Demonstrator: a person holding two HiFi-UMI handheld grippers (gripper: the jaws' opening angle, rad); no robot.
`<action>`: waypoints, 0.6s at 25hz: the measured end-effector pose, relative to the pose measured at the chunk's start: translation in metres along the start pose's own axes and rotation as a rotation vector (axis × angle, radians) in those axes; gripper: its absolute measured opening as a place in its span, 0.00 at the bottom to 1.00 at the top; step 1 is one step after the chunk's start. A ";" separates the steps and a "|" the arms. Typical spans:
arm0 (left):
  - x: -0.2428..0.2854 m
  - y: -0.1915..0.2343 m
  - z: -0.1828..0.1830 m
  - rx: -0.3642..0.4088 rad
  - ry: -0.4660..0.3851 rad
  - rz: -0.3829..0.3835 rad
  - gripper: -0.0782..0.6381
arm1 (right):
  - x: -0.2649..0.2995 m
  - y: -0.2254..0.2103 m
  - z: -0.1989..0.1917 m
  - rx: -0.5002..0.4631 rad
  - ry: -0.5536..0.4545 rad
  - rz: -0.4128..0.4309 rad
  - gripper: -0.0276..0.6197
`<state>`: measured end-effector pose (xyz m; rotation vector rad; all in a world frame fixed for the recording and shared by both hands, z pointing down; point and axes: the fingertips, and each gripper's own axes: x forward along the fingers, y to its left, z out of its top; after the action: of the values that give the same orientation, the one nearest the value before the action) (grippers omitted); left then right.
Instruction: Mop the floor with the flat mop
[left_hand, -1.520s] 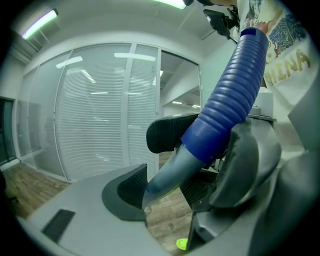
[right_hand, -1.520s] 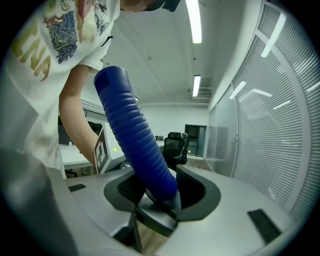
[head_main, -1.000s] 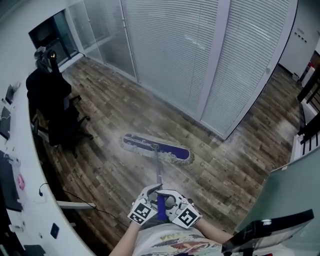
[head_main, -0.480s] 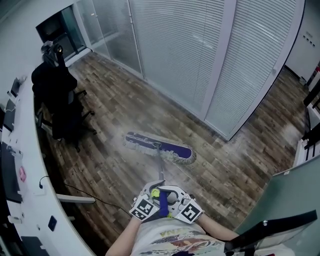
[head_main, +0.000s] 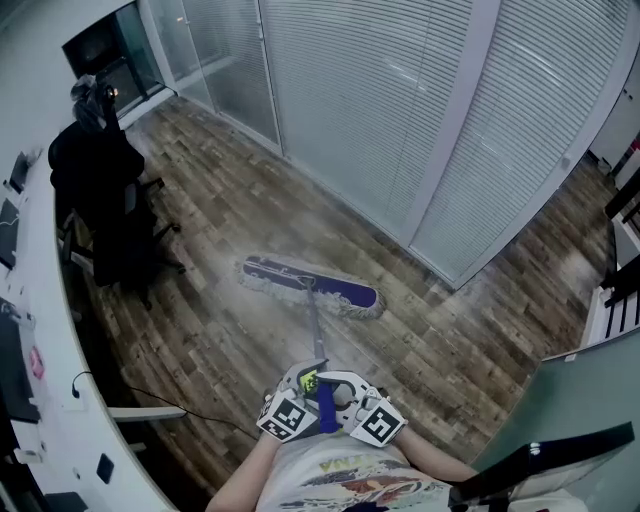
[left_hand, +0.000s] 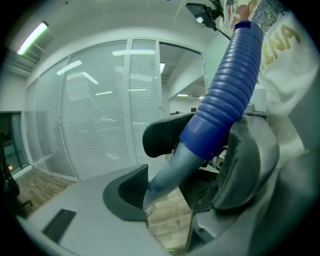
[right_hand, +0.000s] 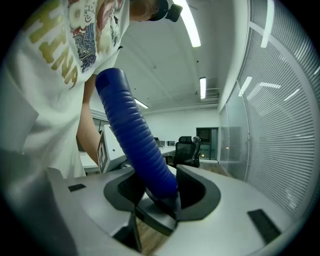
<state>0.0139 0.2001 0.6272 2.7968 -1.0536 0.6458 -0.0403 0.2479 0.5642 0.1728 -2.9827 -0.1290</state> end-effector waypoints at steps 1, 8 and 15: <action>0.004 0.016 0.002 0.002 0.000 -0.007 0.34 | 0.009 -0.015 0.001 0.002 -0.002 -0.004 0.31; 0.016 0.141 0.007 -0.014 -0.028 -0.027 0.34 | 0.092 -0.111 0.014 -0.007 0.010 -0.014 0.31; 0.035 0.242 0.005 -0.028 -0.048 -0.030 0.34 | 0.157 -0.190 0.008 -0.006 0.016 -0.039 0.31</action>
<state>-0.1167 -0.0060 0.6205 2.8120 -1.0186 0.5594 -0.1756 0.0416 0.5613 0.2309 -2.9638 -0.1411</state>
